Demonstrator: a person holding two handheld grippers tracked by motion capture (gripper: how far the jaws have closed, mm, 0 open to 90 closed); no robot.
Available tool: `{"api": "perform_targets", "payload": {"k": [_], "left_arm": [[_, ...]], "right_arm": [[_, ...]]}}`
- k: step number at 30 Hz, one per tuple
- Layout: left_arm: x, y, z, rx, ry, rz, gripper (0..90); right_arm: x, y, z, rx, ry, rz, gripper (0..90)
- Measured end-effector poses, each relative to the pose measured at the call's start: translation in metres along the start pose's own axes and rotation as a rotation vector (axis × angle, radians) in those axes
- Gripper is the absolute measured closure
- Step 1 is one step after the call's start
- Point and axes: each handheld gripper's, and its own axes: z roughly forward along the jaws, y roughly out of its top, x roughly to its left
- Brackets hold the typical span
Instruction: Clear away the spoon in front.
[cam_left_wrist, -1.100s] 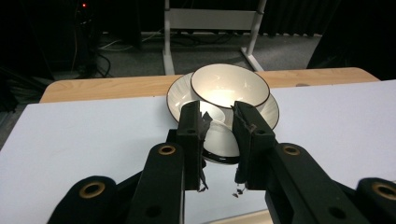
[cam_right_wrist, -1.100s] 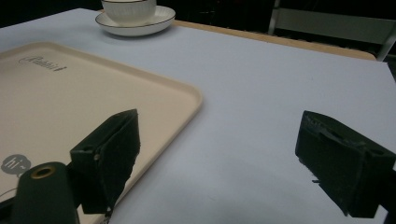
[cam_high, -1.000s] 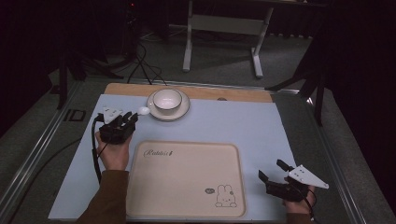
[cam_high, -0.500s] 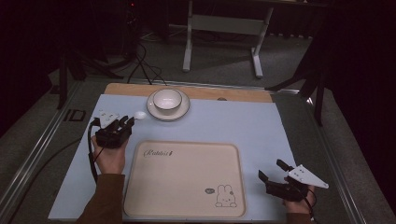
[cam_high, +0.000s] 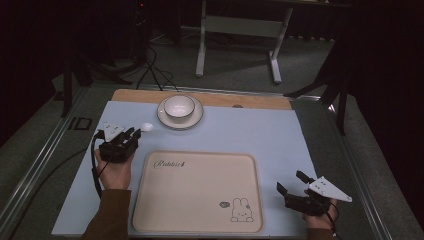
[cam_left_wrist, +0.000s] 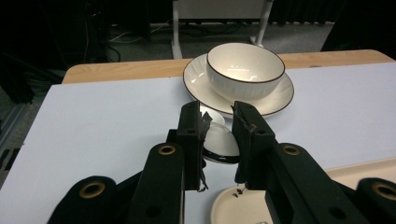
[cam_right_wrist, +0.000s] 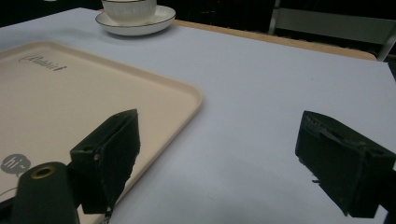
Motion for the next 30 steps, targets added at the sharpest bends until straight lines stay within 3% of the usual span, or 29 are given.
{"api": "perform_targets", "payload": {"k": [5,16,30], "left_arm": [[0.006,-0.007,-0.002,0.006,0.007,-0.017,74.0],[0.008,-0.015,-0.008,0.014,0.019,-0.013,74.0],[-0.003,-0.023,-0.017,0.003,0.011,-0.012,74.0]], "right_arm": [[0.000,0.000,0.000,0.001,-0.001,-0.001,13.6],[0.000,0.000,0.000,0.001,-0.001,0.000,13.6],[0.000,0.000,0.000,0.000,-0.002,-0.001,13.6]]}}
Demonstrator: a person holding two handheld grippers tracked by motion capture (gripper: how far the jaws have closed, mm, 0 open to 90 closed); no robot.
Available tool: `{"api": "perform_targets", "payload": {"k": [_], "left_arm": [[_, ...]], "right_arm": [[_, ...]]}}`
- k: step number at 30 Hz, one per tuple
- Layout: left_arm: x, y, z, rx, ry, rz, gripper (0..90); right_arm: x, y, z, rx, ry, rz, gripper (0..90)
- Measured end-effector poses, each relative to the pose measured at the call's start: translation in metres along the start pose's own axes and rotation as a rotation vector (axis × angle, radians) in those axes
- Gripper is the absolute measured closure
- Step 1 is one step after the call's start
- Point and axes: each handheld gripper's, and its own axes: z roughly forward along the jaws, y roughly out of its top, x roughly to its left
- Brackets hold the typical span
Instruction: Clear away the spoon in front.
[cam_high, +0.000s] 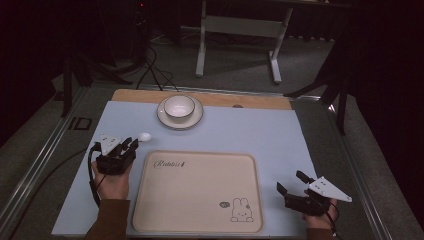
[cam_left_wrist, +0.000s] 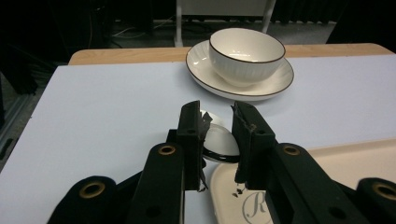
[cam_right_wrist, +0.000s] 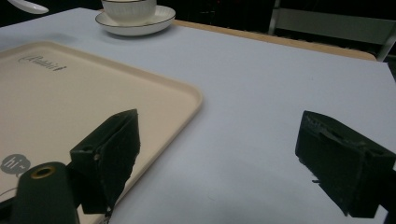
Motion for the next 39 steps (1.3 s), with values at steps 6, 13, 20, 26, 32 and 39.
{"api": "perform_targets", "payload": {"k": [6,13,20,26,32,39], "left_arm": [[-0.006,-0.003,-0.003,-0.005,-0.004,0.006,74.0],[-0.016,-0.010,-0.006,-0.007,-0.001,0.014,74.0],[-0.025,-0.018,-0.006,-0.007,-0.012,0.004,74.0],[-0.032,-0.027,-0.006,0.003,-0.021,-0.001,74.0],[-0.036,-0.036,-0.006,0.023,-0.030,0.003,73.9],[-0.038,-0.048,-0.010,0.044,-0.023,0.002,73.8]], "right_arm": [[0.000,0.000,0.000,0.001,-0.001,-0.002,13.6],[0.000,0.000,0.000,0.003,-0.001,-0.003,13.6],[0.001,0.000,0.000,0.003,0.000,-0.004,13.6],[0.001,0.000,0.000,0.003,0.000,-0.005,13.6],[0.001,0.000,0.000,0.002,0.001,-0.006,13.6],[0.001,0.000,0.000,0.003,0.000,-0.006,13.6]]}}
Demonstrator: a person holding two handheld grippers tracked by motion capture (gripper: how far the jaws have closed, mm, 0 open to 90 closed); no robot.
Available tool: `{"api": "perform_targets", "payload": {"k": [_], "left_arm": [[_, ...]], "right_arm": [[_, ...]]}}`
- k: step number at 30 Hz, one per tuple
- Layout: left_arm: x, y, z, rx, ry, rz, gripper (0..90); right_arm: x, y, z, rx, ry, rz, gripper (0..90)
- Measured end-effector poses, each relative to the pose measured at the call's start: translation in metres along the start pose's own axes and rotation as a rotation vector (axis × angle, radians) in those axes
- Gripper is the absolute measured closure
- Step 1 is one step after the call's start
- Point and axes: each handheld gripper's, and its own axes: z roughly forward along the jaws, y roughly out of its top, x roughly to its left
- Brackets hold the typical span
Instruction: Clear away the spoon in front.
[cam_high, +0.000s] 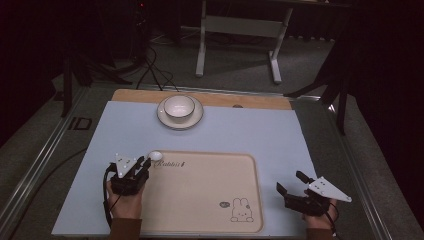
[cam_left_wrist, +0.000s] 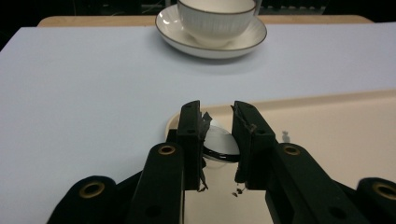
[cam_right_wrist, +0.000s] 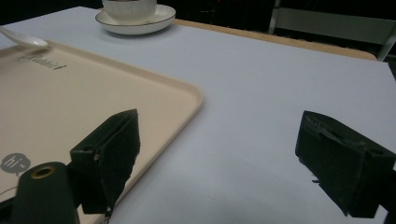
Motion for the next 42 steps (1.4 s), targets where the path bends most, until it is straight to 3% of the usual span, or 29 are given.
{"api": "perform_targets", "payload": {"k": [10,22,24,26,28,31,42], "left_arm": [[-0.004,-0.019,-0.004,0.036,0.013,0.012,73.0],[-0.008,-0.036,-0.005,0.084,-0.001,0.016,69.2],[-0.009,-0.037,-0.004,0.106,-0.014,0.028,65.1],[-0.007,-0.038,-0.002,0.118,-0.034,0.014,56.7],[-0.005,-0.037,-0.002,0.113,-0.053,0.000,54.4],[-0.003,-0.033,-0.003,0.110,-0.068,0.004,42.5],[0.000,-0.016,-0.012,0.065,-0.115,0.020,34.3]], "right_arm": [[0.000,0.000,0.000,0.001,0.001,-0.001,13.6],[0.000,0.000,0.000,0.002,0.002,0.000,13.7],[0.000,0.000,0.000,0.002,0.002,-0.001,13.6],[0.000,0.000,0.000,0.002,0.002,-0.002,13.6],[0.001,0.000,0.000,0.002,0.002,-0.002,13.6],[0.000,0.000,0.000,0.002,0.002,-0.002,13.6],[0.000,0.000,0.000,0.002,0.003,-0.005,13.6]]}}
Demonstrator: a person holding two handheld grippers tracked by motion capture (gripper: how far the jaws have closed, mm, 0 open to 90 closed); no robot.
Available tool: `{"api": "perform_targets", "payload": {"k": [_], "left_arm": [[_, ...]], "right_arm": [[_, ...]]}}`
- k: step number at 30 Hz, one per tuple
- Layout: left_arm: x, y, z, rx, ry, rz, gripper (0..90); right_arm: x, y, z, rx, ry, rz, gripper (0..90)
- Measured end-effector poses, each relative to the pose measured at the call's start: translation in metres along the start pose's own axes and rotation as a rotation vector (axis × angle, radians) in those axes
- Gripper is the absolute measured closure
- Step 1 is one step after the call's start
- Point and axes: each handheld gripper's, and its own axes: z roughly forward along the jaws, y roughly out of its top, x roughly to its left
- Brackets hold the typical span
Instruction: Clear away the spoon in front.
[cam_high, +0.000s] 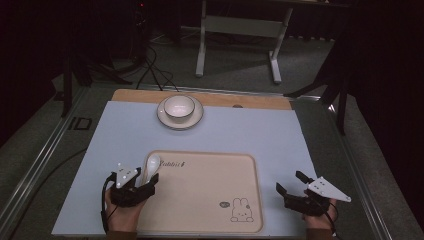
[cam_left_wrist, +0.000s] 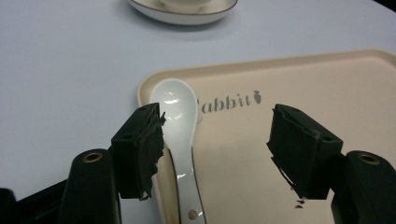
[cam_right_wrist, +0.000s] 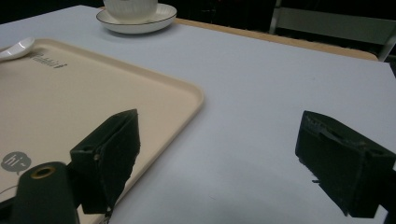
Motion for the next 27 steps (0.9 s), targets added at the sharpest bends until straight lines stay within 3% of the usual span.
{"api": "perform_targets", "payload": {"k": [8,20,27], "left_arm": [[0.009,0.015,-0.006,-0.019,0.003,0.022,31.6],[0.025,0.035,-0.011,-0.061,-0.012,0.101,31.6],[0.045,0.028,-0.004,-0.066,-0.001,0.081,31.7]], "right_arm": [[0.000,0.000,0.000,-0.002,-0.001,0.001,13.7],[-0.001,0.000,-0.001,-0.004,-0.005,-0.001,13.6],[-0.002,0.000,-0.001,-0.005,-0.010,0.005,13.6]]}}
